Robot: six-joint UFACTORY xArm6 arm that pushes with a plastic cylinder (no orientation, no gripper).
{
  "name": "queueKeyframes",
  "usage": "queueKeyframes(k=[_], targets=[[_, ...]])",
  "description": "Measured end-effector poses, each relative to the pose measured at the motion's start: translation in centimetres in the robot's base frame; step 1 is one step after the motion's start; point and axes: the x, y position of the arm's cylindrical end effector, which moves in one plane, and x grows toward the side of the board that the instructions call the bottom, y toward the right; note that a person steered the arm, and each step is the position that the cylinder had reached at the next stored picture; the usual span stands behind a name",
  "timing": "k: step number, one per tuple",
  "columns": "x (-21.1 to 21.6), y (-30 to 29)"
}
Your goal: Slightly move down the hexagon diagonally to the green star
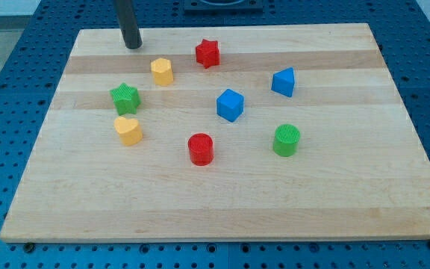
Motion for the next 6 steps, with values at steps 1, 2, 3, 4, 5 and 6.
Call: queueKeyframes(k=[1, 2, 3, 4, 5, 6], targets=[[0.0, 1.2], [-1.2, 5.5], [-1.7, 7.2], [-1.7, 7.2], [1.0, 6.1], [4.8, 5.8]])
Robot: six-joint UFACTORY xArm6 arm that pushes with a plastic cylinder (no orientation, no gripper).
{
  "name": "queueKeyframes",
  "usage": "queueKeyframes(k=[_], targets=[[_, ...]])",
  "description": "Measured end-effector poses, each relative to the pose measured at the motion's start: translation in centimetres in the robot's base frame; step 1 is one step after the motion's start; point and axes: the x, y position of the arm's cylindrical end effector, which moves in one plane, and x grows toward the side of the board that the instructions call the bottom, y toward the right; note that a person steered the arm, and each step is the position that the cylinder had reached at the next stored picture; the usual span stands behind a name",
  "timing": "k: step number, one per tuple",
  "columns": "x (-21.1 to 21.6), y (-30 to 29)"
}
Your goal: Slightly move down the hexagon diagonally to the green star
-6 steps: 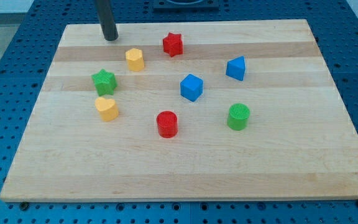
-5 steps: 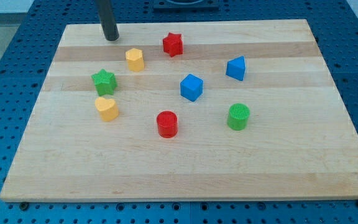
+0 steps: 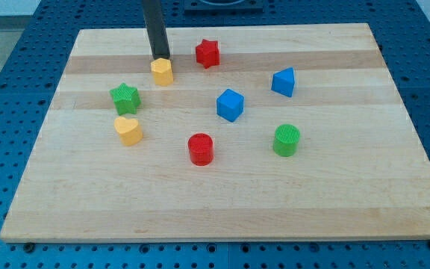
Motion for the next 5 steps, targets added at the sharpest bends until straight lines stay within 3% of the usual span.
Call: queueKeyframes(k=[5], targets=[[1.1, 0.0]])
